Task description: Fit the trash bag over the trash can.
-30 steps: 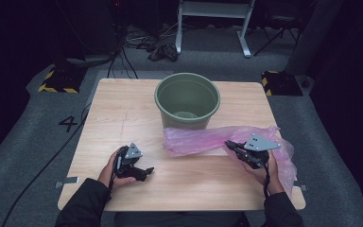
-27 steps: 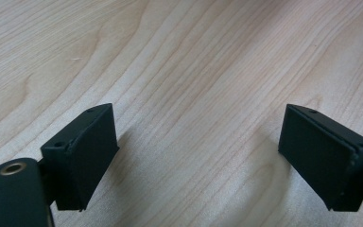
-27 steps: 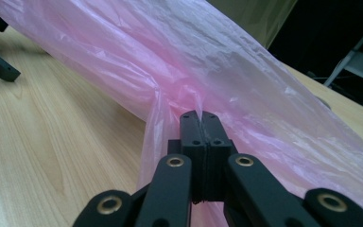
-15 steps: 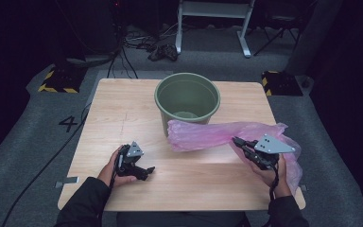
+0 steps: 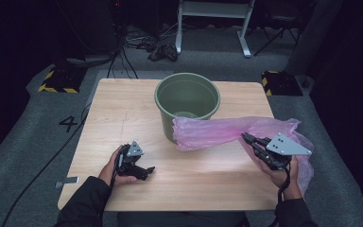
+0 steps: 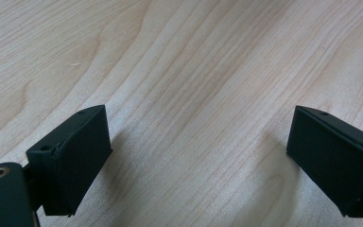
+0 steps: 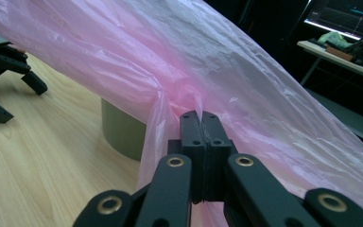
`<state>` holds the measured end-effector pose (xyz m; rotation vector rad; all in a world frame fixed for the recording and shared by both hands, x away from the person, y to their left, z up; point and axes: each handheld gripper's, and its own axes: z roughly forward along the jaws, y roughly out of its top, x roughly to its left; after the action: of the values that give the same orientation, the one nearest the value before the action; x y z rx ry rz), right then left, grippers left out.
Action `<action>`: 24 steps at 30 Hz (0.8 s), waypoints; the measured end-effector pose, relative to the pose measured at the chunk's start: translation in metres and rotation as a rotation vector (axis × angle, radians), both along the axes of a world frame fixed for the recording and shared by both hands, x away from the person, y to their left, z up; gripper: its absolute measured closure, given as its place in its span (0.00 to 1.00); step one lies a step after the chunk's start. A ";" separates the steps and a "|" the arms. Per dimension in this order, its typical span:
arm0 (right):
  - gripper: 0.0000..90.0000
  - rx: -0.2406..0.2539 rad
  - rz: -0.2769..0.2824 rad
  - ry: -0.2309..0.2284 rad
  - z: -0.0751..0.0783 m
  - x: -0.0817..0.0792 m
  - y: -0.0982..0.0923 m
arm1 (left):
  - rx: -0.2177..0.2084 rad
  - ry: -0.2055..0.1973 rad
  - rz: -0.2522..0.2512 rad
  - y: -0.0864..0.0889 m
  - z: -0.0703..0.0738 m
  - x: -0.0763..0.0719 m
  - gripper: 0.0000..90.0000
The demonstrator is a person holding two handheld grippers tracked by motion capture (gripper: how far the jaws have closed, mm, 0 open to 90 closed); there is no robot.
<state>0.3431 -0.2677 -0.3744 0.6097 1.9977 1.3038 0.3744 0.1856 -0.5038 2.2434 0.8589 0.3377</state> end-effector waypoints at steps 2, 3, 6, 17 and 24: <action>1.00 -0.003 -0.005 -0.008 0.005 0.001 0.001 | -0.001 0.002 0.002 -0.001 0.000 0.000 0.08; 1.00 -0.004 -0.008 -0.012 0.008 0.002 0.002 | 0.001 0.000 0.004 -0.001 0.000 0.000 0.08; 1.00 -0.002 -0.012 -0.027 0.017 0.002 0.003 | 0.002 0.001 0.001 -0.001 0.000 0.001 0.08; 1.00 -0.051 -0.100 -0.027 0.035 0.025 0.006 | -0.034 -0.007 -0.016 0.001 0.010 0.000 0.17; 1.00 -0.101 -0.168 -0.001 0.038 0.046 0.007 | -0.086 -0.097 -0.022 0.003 0.032 -0.004 0.18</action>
<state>0.3896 -0.2609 -0.3363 0.7115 1.9532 1.0961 0.3699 0.1883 -0.4713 2.1374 0.7830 0.3885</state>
